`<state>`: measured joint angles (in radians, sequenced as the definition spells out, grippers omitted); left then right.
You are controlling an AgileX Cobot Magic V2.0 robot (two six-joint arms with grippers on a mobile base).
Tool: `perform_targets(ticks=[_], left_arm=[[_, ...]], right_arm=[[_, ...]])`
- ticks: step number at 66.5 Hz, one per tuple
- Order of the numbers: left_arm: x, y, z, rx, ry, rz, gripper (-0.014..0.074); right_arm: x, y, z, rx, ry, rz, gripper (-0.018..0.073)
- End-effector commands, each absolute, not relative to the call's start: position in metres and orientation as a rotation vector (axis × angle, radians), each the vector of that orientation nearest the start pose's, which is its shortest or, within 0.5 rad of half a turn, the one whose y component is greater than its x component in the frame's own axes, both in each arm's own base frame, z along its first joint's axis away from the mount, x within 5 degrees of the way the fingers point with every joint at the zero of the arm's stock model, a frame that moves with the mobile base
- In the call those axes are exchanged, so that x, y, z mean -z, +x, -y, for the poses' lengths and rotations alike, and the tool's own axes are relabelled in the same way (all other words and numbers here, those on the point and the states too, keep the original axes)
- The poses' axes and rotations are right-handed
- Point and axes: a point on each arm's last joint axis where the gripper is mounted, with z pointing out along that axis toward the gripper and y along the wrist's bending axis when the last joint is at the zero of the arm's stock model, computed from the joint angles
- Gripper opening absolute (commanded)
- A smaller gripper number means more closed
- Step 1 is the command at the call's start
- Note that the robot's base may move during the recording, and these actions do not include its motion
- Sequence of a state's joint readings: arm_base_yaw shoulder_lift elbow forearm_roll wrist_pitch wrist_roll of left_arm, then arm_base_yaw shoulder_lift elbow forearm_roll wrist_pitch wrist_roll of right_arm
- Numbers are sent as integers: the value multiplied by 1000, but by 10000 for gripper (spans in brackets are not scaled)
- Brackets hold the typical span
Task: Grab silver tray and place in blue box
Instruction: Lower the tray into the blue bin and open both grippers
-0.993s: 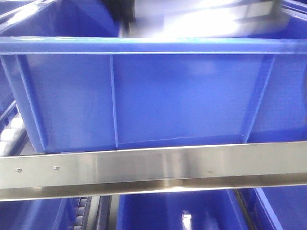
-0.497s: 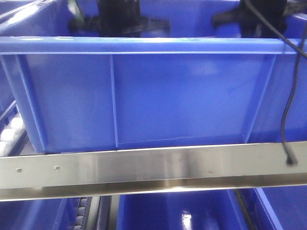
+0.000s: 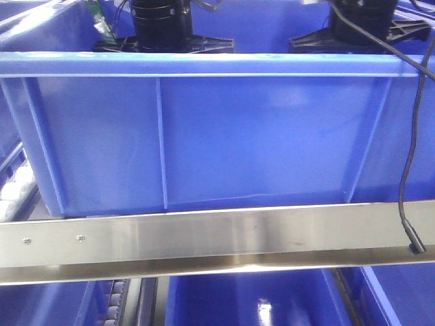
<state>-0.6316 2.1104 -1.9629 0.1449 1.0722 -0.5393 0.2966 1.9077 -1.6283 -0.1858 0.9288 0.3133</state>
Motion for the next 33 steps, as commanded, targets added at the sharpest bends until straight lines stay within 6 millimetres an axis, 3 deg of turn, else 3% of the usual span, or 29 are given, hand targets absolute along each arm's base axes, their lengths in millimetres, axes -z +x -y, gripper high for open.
perform_targets(ticks=[1, 7, 12, 22, 28, 33], left_arm=[[-311, 381, 264, 273, 182, -2570, 295], [-310, 380, 265, 282, 178, -2583, 430], [-311, 378, 263, 273, 177, -2595, 476], [-326, 371, 262, 287, 202, -2571, 469], [-347, 361, 260, 291, 247, -2512, 447], [-368, 349, 257, 274, 281, -2460, 412]], right_arm=[[-306, 403, -112, -3, -102, -2528, 442], [-306, 401, -111, 1, -101, -2536, 547], [-309, 399, -111, 4, -98, -2542, 561], [-327, 389, -107, -4, -90, -2513, 561], [-345, 379, -104, -15, -84, -2479, 545], [-360, 369, -101, -21, -82, -2452, 477]])
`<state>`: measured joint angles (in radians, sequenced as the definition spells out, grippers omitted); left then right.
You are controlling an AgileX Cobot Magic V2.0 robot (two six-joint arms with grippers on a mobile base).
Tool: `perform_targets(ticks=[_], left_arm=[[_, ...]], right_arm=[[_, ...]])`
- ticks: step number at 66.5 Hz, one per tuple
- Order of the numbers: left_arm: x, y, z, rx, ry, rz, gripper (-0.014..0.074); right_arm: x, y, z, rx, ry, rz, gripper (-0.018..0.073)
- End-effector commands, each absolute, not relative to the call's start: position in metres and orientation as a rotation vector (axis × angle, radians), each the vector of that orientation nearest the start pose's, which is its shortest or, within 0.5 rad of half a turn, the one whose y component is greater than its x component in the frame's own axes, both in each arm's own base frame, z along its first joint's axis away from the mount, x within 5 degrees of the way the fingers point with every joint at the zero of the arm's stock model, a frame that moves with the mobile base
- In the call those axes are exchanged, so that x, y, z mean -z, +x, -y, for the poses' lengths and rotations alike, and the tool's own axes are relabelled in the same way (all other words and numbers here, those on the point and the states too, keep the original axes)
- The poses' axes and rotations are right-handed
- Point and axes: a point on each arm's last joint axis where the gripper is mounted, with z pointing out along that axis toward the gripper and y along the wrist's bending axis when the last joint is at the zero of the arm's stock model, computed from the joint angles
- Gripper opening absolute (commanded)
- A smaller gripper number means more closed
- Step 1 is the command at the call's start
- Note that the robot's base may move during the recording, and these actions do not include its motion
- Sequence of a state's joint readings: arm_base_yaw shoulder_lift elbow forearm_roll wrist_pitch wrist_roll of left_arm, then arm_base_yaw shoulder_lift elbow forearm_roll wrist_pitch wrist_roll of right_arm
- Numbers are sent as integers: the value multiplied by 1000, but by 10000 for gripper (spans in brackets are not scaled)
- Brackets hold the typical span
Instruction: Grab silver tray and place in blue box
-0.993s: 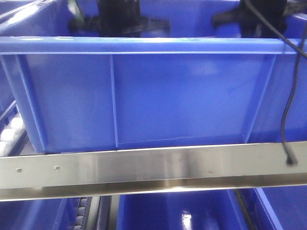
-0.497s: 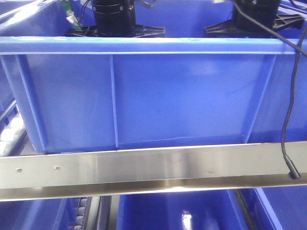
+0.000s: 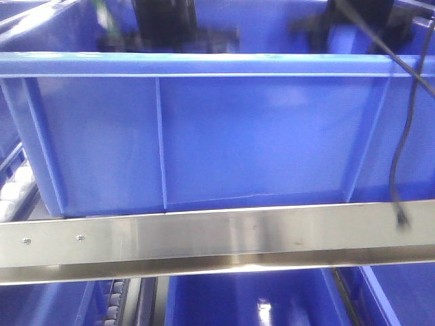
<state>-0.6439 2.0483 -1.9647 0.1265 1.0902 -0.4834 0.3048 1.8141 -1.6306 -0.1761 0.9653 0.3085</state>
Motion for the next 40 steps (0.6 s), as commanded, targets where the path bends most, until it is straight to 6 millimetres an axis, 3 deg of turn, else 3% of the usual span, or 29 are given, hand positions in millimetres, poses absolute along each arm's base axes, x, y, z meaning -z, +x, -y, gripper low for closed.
perform_targets(ticks=[1, 12, 19, 34, 40], left_arm=[[-372, 347, 255, 274, 280, -2451, 409], [-425, 308, 243, 201, 382, -2296, 287], [-444, 279, 234, 122, 436, -2222, 176], [-442, 231, 208, 112, 527, -2163, -113], [-439, 213, 192, 152, 543, -2139, -97]], right_arm=[[-362, 368, -100, -22, -82, -2448, 469], [-391, 341, -96, -32, -110, -2397, 202], [-403, 319, -94, -47, -129, -2350, 38], [-412, 268, -79, -98, -144, -2215, 57], [-411, 246, -72, -104, -165, -2166, 57]])
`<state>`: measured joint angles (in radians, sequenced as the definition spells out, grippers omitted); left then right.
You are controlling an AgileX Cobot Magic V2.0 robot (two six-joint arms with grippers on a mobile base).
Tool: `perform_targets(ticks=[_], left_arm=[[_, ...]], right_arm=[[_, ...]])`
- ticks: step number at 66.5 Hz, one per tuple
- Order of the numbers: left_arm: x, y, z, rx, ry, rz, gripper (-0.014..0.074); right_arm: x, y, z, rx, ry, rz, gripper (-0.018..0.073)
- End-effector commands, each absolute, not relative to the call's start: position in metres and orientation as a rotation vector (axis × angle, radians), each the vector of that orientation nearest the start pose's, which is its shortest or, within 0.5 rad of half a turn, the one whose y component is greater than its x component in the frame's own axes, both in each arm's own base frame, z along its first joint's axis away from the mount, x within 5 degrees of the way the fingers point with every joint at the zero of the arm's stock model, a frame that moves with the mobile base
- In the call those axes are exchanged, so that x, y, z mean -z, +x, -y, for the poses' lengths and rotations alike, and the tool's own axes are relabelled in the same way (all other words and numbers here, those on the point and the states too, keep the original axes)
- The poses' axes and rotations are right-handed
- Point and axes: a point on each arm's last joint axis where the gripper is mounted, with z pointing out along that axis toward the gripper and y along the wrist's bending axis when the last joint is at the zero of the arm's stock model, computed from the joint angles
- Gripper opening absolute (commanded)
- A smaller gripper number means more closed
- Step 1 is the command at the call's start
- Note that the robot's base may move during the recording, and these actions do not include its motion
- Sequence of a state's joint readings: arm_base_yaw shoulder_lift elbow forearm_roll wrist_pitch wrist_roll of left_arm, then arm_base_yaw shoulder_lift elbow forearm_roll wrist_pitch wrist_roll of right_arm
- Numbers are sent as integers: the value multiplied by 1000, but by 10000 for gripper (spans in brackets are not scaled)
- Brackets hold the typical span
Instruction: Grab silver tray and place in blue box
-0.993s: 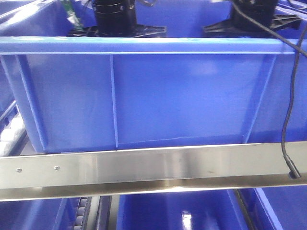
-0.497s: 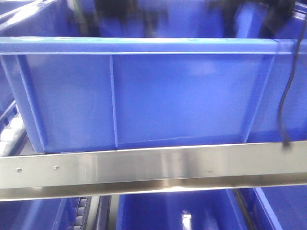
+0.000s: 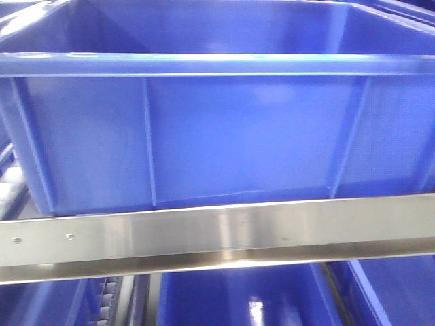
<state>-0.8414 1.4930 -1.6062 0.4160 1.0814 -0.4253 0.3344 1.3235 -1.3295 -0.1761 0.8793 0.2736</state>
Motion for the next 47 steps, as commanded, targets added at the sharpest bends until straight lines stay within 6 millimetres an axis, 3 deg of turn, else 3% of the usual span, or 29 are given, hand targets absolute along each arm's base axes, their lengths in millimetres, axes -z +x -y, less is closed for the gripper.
perform_targets(ticks=[1, 19, 31, 47], left_arm=[[-438, 209, 189, 154, 546, -2136, -97], [-415, 152, 131, 267, 575, -2003, -97], [-387, 110, 92, 381, 579, -1860, -97], [-358, 66, 47, 490, 536, -1686, -97]], right_arm=[[-411, 241, -70, -105, -166, -2161, 57], [-390, 167, -46, -153, -171, -2011, 57], [-356, 112, -29, -173, -201, -1865, 57], [-314, 56, -11, -207, -187, -1685, 57]])
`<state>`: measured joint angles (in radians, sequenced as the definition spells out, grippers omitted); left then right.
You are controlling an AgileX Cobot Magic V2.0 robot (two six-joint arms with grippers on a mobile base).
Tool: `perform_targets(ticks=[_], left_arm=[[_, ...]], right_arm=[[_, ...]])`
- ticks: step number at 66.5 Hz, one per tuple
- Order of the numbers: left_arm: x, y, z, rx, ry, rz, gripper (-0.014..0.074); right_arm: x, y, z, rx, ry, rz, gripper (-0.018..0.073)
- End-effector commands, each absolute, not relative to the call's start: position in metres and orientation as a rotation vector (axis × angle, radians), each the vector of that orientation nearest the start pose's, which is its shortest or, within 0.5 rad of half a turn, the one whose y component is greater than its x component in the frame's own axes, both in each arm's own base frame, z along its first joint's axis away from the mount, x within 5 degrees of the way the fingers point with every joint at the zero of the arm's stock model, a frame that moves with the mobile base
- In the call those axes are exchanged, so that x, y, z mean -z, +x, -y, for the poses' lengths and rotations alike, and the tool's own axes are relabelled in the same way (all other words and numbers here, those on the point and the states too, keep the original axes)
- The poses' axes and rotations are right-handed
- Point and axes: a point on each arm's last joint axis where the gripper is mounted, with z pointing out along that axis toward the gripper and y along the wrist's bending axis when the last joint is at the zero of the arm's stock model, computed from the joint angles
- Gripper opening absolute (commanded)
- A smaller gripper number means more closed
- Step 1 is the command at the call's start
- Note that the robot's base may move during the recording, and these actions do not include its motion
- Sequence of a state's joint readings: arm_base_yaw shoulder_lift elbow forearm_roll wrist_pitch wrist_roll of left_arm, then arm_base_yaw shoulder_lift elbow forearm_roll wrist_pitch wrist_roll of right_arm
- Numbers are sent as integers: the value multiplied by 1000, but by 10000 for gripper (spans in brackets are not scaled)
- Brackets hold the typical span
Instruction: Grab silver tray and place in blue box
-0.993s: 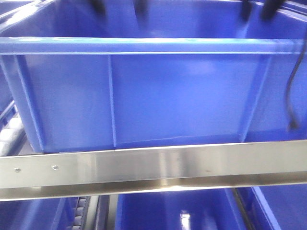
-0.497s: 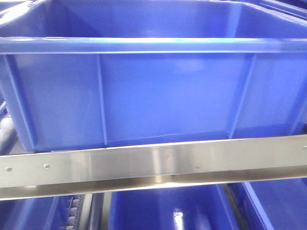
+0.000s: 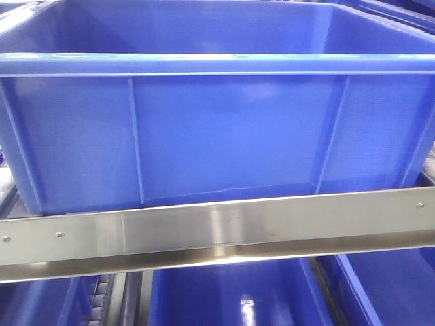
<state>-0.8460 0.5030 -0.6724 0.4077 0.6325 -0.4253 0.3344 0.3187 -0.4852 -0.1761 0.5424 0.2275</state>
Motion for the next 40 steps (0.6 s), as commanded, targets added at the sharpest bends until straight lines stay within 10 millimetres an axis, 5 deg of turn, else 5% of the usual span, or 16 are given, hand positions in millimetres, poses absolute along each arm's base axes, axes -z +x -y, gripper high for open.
perform_targets(ticks=[1, 12, 40], left_arm=[[-357, 64, 45, 492, 534, -1678, -97], [-345, 50, 28, 516, 505, -1629, -98], [-343, 48, 28, 534, 499, -1637, -98]], right_arm=[[-313, 54, -11, -208, -186, -1677, 57], [-299, 38, -5, -218, -175, -1612, 57], [-298, 37, -5, -216, -174, -1622, 57]])
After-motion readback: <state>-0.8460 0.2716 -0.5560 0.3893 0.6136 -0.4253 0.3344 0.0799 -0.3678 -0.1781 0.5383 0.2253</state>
